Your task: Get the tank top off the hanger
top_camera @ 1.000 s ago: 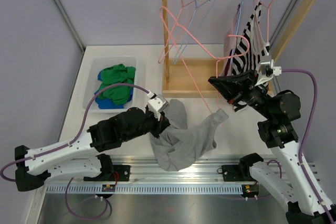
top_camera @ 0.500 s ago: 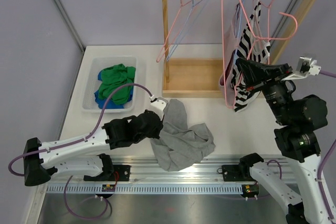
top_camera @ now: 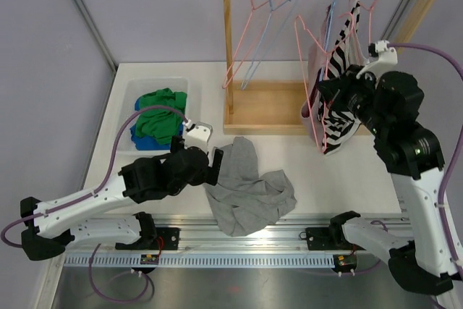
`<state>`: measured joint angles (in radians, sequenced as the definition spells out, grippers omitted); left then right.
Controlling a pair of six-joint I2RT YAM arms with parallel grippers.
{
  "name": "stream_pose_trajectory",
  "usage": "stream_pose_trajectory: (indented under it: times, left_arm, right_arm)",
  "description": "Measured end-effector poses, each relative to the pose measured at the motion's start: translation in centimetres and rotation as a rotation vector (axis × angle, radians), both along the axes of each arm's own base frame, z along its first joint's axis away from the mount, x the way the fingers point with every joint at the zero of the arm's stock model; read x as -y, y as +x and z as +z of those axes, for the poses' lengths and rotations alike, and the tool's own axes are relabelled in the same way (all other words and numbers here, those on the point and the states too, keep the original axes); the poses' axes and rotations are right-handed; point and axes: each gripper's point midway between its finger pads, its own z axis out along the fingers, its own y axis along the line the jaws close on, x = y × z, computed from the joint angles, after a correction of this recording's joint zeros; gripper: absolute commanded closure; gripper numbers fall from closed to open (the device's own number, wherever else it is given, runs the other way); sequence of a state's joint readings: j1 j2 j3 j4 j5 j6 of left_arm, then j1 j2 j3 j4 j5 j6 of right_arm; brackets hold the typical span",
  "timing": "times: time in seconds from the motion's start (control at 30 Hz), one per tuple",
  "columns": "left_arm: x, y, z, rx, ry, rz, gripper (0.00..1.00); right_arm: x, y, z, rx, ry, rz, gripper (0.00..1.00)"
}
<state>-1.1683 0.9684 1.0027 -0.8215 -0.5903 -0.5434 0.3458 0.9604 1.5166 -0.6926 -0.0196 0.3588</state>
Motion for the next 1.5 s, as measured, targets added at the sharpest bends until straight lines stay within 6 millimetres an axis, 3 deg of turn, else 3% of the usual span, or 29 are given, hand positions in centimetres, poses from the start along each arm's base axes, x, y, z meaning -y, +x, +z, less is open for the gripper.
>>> stream_pose_trajectory:
  times: [0.37, 0.67, 0.83, 0.93, 1.1, 1.5]
  left_arm:
    - [-3.8, -0.4, 2.0, 0.038, 0.042, 0.048, 0.01]
    - [-4.7, -0.7, 2.3, 0.054, 0.034, 0.044, 0.01]
    - [-4.4, -0.5, 1.4, 0.046, 0.062, 0.038, 0.01]
    - [-4.1, -0.4, 1.0, 0.041, 0.079, 0.035, 0.01]
    - [-3.7, -0.3, 1.0, 0.042, 0.076, 0.032, 0.01]
    - [-3.0, -0.3, -0.1, 0.026, 0.07, 0.023, 0.01]
  right_arm:
    - [-0.5, 10.3, 1.6, -0.1, -0.153, -0.134, 1.0]
    - [-1.4, 16.4, 3.2, -0.079, -0.217, -0.178, 1.0]
    - [-2.9, 17.9, 1.1, -0.12, -0.26, -0.17, 1.0]
    - [-5.6, 18.0, -0.5, -0.14, -0.301, -0.131, 1.0]
    - [-8.7, 17.9, -0.5, -0.109, -0.306, -0.104, 1.0]
    - [-10.7, 18.9, -1.0, -0.095, -0.305, -0.092, 0.98]
